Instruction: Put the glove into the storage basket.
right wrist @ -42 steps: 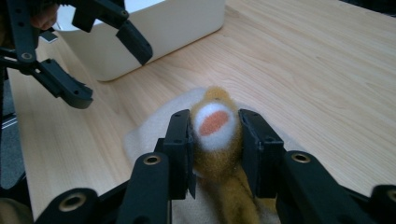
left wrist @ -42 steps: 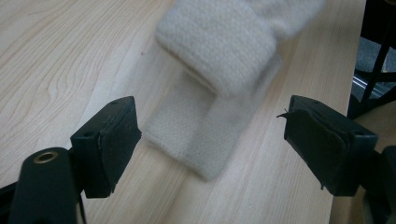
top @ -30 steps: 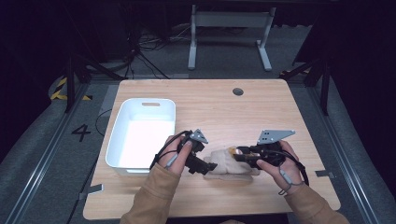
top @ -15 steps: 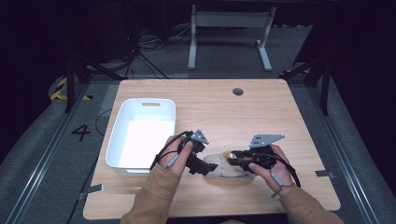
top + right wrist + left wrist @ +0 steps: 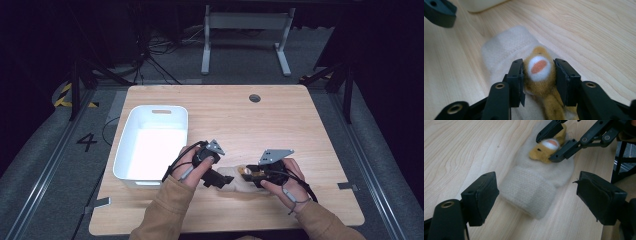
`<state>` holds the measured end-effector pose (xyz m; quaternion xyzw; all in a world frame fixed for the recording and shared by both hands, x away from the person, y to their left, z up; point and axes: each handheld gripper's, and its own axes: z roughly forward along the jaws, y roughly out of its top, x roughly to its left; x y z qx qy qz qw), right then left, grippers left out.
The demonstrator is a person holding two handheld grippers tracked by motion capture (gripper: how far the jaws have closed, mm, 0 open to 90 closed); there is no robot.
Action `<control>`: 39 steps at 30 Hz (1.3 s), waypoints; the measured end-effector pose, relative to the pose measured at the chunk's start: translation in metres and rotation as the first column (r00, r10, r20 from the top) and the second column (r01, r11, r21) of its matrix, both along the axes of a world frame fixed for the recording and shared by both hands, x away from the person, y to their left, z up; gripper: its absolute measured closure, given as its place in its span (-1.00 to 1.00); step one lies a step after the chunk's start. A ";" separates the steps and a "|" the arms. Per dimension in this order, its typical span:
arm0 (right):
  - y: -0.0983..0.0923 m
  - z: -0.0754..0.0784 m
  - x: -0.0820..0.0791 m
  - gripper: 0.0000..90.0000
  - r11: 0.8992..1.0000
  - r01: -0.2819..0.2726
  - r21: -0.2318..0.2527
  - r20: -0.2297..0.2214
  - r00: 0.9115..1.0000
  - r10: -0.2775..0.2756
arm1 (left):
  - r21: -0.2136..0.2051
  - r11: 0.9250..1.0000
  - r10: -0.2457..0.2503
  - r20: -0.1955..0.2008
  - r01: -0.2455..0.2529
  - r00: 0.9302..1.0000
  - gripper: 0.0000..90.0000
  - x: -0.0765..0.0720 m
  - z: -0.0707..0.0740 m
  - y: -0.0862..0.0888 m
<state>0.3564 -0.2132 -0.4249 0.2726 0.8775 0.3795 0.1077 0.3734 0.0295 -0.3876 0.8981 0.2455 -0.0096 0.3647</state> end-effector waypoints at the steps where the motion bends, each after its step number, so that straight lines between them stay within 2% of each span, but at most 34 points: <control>1: 0.000 0.000 0.000 0.27 1.000 -0.001 -0.007 0.004 1.000 0.001 | -0.005 1.000 0.001 0.001 -0.001 1.000 -0.59 0.000 0.000 0.000; 6: -0.002 0.002 0.001 0.06 1.000 -0.003 0.006 0.007 1.000 0.003 | -0.003 1.000 0.007 0.022 -0.007 1.000 -0.54 0.002 0.002 -0.005; 8: -0.008 0.009 0.001 0.02 0.999 0.011 0.035 0.019 1.000 -0.012 | 0.008 1.000 0.018 0.039 -0.019 0.999 -0.50 0.004 0.002 -0.007; 11: -0.015 0.014 0.002 0.01 0.999 0.021 0.050 0.024 0.999 -0.022 | 0.002 1.000 0.016 0.042 -0.016 0.999 -0.49 0.006 0.002 -0.010; 13: -0.023 0.018 0.004 0.02 0.997 0.031 0.066 0.035 0.999 -0.034 | 0.009 1.000 0.018 0.020 -0.019 1.000 -0.46 0.006 0.003 -0.011; 17: -0.039 0.025 0.008 -0.01 0.992 0.062 0.107 0.058 0.996 -0.068 | -0.002 1.000 0.026 0.044 -0.026 0.999 -0.38 0.008 0.005 -0.012; 20: -0.051 0.030 0.010 -0.03 0.990 0.093 0.109 0.078 0.992 -0.102 | -0.006 1.000 0.022 0.071 -0.022 0.997 -0.40 0.009 0.004 -0.015; 23: -0.063 0.033 0.012 -0.04 0.988 0.130 0.087 0.117 0.983 -0.140 | -0.003 1.000 0.020 0.077 -0.020 0.997 -0.42 0.010 0.003 -0.018; 25: -0.072 0.035 0.014 -0.04 0.982 0.163 0.098 0.095 0.980 -0.172 | -0.001 1.000 0.021 0.071 -0.021 0.997 -0.44 0.011 0.003 -0.020; 26: -0.077 0.035 0.014 -0.08 0.976 0.187 0.114 0.072 0.978 -0.196 | -0.007 1.000 0.031 0.068 -0.031 0.997 -0.46 0.012 0.002 -0.021; 27: -0.082 0.035 0.014 -0.09 0.970 0.218 0.109 0.051 0.973 -0.224 | -0.010 0.999 0.044 0.064 -0.044 0.997 -0.48 0.013 0.002 -0.022; 29: -0.091 0.035 0.017 -0.14 0.964 0.251 0.089 0.065 0.964 -0.257 | -0.012 0.998 0.070 0.063 -0.069 0.996 -0.51 0.013 0.001 -0.022; 31: -0.100 0.035 0.020 -0.16 0.956 0.285 0.074 0.074 0.954 -0.290 | -0.015 0.997 0.073 0.064 -0.073 0.995 -0.53 0.014 -0.001 -0.022; 35: -0.118 0.034 0.025 -0.15 0.937 0.338 0.083 0.045 0.938 -0.343 | -0.022 0.996 0.087 0.074 -0.086 0.993 -0.55 0.013 -0.004 -0.022; 37: -0.125 0.034 0.027 -0.20 0.933 0.353 0.076 0.048 0.933 -0.357 | -0.022 0.997 0.079 0.087 -0.077 0.993 -0.55 0.012 -0.006 -0.022; 39: -0.132 0.033 0.029 -0.25 0.932 0.354 0.080 0.025 0.934 -0.357 | -0.011 0.998 0.056 0.086 -0.055 0.995 -0.56 0.010 -0.009 -0.023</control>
